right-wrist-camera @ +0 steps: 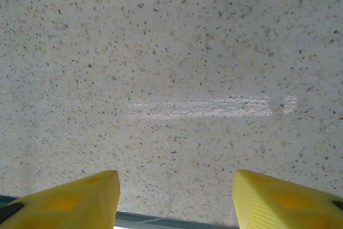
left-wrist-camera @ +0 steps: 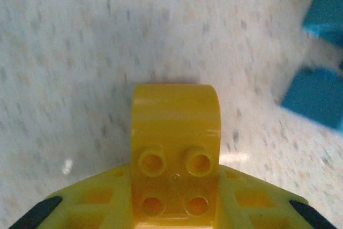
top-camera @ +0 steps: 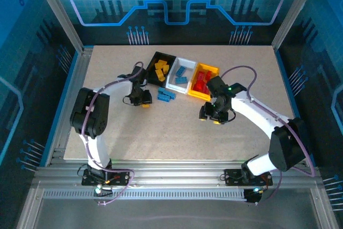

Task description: Sort the legos into containers by color

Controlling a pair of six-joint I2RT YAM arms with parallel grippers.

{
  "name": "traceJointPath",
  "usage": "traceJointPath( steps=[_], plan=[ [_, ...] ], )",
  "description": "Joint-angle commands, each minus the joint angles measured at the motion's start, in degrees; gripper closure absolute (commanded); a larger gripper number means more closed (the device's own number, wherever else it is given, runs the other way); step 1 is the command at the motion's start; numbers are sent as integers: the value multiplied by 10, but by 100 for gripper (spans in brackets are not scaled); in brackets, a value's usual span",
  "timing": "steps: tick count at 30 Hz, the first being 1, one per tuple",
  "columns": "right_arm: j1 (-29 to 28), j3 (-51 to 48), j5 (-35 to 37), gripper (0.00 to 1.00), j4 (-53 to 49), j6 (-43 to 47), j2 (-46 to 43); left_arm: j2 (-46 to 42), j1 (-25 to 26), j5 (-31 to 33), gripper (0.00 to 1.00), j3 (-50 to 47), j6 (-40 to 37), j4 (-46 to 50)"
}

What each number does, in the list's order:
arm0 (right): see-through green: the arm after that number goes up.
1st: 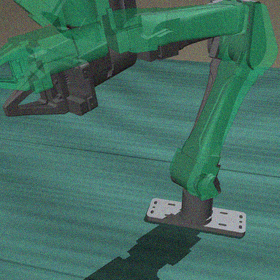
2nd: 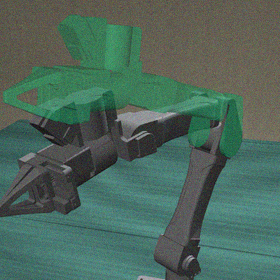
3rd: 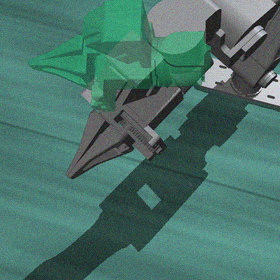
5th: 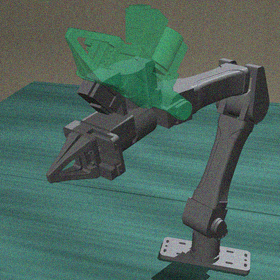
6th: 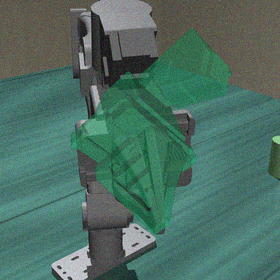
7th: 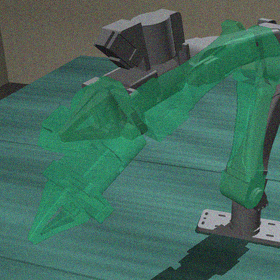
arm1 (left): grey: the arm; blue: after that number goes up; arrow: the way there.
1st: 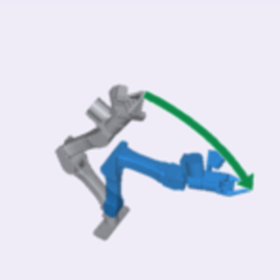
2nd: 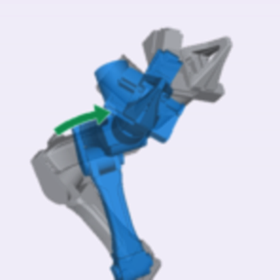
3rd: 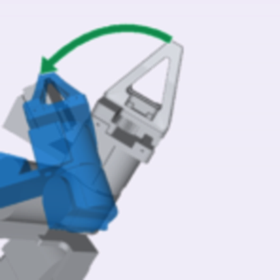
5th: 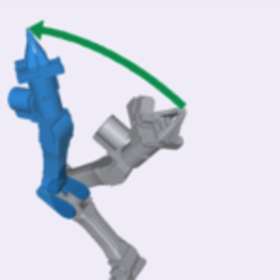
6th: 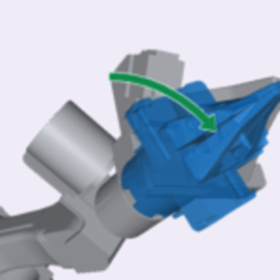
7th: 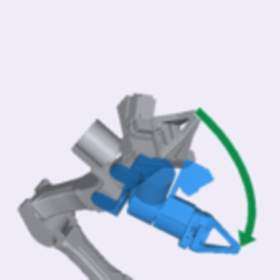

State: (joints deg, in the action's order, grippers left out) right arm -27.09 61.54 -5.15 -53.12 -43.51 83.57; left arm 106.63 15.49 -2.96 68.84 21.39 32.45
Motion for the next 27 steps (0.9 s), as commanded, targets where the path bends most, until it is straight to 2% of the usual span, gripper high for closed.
traceJointPath(
  steps=[1,4,10,16,27],
  plan=[
    [-9,-17,-10,41,18,2,-13,-65,4,-73,70,-51,92,-20],
    [-9,-33,-14,41,32,6,-14,-102,4,-132,70,-91,156,-55],
    [-3,-63,-22,41,57,7,-28,-145,8,-195,70,-114,249,-96],
    [15,-94,-31,40,70,10,-44,-150,9,-204,69,-57,265,-70],
    [45,-156,-36,40,75,2,-101,-83,7,-221,69,71,289,-56]
  ],
)
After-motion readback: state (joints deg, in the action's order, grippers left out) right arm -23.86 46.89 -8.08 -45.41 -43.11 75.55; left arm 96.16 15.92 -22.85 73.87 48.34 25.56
